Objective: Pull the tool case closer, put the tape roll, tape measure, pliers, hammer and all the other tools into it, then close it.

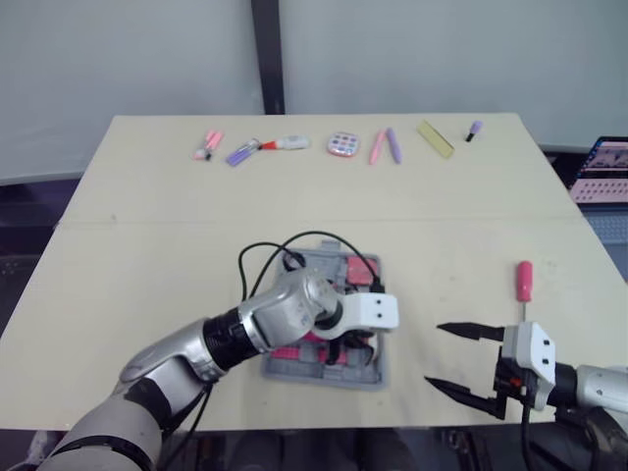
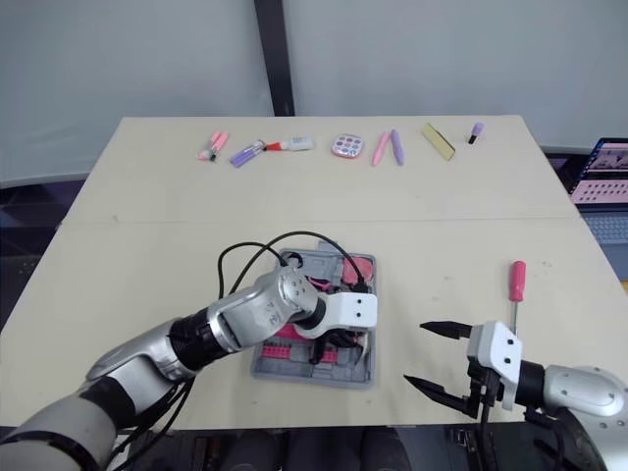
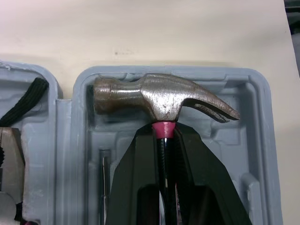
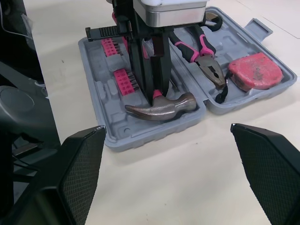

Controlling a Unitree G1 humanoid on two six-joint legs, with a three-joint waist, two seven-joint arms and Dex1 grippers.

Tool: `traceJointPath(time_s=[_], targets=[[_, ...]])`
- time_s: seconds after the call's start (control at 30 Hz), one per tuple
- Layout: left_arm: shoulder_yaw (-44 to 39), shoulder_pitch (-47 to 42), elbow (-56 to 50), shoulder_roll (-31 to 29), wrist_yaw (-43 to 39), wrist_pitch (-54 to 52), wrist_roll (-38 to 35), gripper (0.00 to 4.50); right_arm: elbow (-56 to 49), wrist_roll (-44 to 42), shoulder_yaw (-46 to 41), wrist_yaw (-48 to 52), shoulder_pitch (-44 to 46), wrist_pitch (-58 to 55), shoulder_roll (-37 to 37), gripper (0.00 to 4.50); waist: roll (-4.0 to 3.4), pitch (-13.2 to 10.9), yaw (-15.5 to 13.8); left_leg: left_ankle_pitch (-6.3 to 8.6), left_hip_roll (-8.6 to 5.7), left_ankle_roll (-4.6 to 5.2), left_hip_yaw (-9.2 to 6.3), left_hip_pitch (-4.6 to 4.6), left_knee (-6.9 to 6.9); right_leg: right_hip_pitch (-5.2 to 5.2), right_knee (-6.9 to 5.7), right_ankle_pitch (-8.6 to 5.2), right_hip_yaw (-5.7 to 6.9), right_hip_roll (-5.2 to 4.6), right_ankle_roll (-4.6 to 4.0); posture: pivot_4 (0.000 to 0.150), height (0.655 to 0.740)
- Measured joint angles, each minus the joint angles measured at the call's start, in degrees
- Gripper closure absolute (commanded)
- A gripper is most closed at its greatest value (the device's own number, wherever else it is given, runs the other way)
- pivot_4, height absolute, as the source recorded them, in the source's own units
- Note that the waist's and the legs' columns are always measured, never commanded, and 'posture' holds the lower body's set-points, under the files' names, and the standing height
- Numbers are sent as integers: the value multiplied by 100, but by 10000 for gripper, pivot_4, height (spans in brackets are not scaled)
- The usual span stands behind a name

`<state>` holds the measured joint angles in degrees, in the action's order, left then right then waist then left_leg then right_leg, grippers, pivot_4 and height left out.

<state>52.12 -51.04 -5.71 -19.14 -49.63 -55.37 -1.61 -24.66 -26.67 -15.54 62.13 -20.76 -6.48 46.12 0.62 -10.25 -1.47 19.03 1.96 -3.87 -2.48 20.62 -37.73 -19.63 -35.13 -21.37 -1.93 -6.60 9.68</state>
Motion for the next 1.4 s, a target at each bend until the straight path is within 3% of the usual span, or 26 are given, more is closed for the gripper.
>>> traceJointPath(time_s=[0.7,0.93,1.07,1.17,1.3,1.4], targets=[[11,27,4,26,-77,44,176,44749,0,2,-19,-37,58,1,-32,0,0,0,0,0,0,1,0,0,-2,0,-1,0,0,0,0,1500,7400],[-60,12,-44,32,-262,-309,84,12662,4,6,-19,-37,139,1,-39,0,-1,0,1,1,0,1,0,0,-3,1,-2,0,0,0,0,1500,7400],[-364,-14,-236,77,-305,-782,-157,12662,23,8,-11,-37,196,2,-40,0,-1,0,3,1,0,1,-1,0,-3,0,-5,0,0,0,0,1500,7400],[-785,-18,-379,342,-233,-1267,-418,22191,43,9,26,-36,283,2,-41,0,-1,0,-2,1,-1,2,-2,2,-9,1,-6,0,0,-1,1,1500,7400],[-1352,-35,-581,650,-45,-1660,-745,42817,73,9,101,-35,385,2,-41,0,-2,1,6,2,0,3,-3,2,-10,0,-7,0,0,0,1,1500,7400],[-1976,24,-591,780,137,-1541,-965,44550,79,8,148,-34,394,2,-42,0,-2,1,9,2,0,3,-3,2,-10,0,-8,0,0,-1,0,1500,7400]])
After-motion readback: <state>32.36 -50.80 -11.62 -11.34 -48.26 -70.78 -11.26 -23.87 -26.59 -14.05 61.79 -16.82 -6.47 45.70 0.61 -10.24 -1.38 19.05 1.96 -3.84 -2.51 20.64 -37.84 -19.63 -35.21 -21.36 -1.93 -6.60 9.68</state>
